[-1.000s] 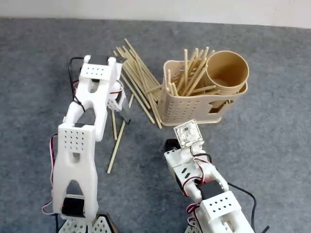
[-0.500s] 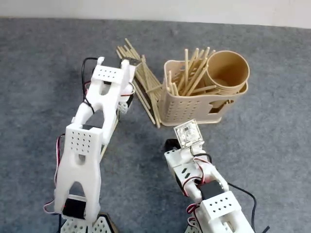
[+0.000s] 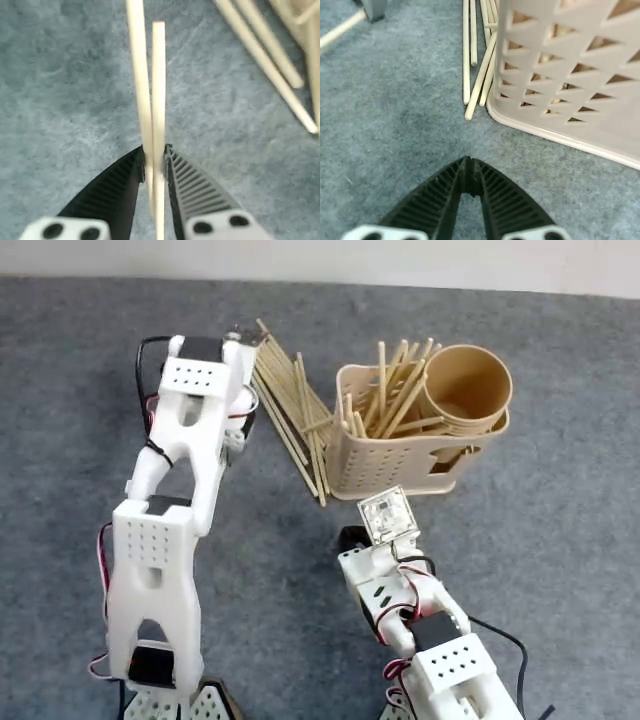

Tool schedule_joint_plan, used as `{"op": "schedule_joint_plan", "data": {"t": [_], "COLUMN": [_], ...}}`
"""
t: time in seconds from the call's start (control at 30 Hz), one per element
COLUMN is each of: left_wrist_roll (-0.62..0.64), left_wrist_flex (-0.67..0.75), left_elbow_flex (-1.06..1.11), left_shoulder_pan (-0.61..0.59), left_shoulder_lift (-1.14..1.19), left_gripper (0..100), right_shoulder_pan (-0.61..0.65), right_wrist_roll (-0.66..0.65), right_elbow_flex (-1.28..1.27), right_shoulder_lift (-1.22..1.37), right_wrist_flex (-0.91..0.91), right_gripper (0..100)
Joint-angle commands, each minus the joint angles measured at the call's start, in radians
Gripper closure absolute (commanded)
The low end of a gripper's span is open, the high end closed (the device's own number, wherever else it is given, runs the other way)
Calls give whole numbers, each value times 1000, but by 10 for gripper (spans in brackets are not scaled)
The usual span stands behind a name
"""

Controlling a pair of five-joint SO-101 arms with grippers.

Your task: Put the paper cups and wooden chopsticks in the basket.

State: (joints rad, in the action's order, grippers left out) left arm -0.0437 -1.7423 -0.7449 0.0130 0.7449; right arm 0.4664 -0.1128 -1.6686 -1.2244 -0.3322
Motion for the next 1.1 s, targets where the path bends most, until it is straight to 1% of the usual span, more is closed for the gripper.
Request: {"op": "schedule_joint_plan", "data": {"t": [0.0, 0.3, 0.4, 0.47, 0.57, 0.73, 0.9, 1.07], "left_wrist_roll": [0, 3, 61, 106, 147, 222, 256, 256], "left_wrist_flex": [-12, -6, -2, 32, 107, 276, 460, 606], "left_elbow_flex": [19, 38, 38, 30, 2, -25, -28, -28], "left_shoulder_pan": [4, 21, 65, 99, 150, 213, 254, 302], "left_shoulder_lift": [-148, -460, -565, -630, -707, -786, -816, -816], "left_gripper": [995, 995, 995, 995, 994, 994, 994, 994], "right_shoulder_pan": [1, 1, 1, 1, 1, 1, 1, 1], "right_wrist_roll": [-15, -15, -15, -15, -15, -15, -15, -15], "right_elbow_flex": [-35, -35, -35, -35, -35, -35, -35, -35], "right_shoulder_lift": [-13, -13, -13, -13, -13, -13, -13, -13], "right_wrist_flex": [19, 19, 19, 19, 19, 19, 19, 19], "right_gripper": [994, 994, 994, 994, 994, 994, 994, 994]}}
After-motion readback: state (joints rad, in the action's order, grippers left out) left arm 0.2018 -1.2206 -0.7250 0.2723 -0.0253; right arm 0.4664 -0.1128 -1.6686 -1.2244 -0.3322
